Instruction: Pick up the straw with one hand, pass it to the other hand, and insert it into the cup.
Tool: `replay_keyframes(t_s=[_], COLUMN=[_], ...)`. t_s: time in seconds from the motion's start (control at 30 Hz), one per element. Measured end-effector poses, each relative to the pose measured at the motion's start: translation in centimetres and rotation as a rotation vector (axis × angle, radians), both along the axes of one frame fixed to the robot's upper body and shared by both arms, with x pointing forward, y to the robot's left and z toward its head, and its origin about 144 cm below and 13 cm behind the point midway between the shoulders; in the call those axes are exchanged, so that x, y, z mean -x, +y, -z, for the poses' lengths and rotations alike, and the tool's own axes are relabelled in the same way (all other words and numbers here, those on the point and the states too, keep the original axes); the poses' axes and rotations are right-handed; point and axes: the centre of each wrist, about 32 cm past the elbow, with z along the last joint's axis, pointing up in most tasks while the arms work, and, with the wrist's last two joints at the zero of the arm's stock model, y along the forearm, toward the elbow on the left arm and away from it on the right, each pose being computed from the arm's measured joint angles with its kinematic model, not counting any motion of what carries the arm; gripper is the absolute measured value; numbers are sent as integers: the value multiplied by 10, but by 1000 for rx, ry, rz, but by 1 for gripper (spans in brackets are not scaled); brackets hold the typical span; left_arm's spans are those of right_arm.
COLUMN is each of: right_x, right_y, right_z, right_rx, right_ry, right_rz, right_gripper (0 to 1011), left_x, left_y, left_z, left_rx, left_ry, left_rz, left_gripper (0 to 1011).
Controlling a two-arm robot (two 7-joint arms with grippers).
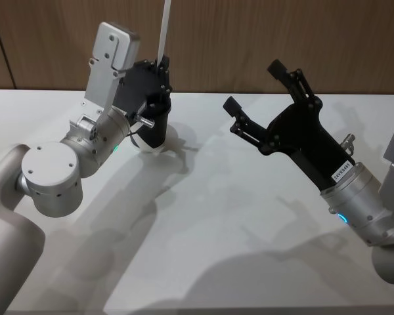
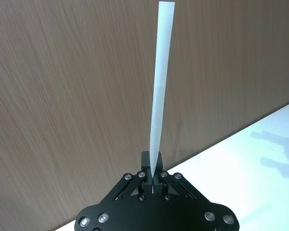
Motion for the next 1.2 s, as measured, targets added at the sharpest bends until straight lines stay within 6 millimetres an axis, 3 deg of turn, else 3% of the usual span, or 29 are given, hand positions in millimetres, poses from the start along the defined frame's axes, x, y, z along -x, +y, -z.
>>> replay_keyframes(t_s=[1.2], right_x=[0], right_y=[0], right_z=[0], right_rx=[0], right_ry=[0], right_rz=[0], right_gripper=[1001], left_x=[-6], left_y=[1], left_z=[9], left_rx=[8], left_ry=[22], left_rz=[0], left_gripper=[10])
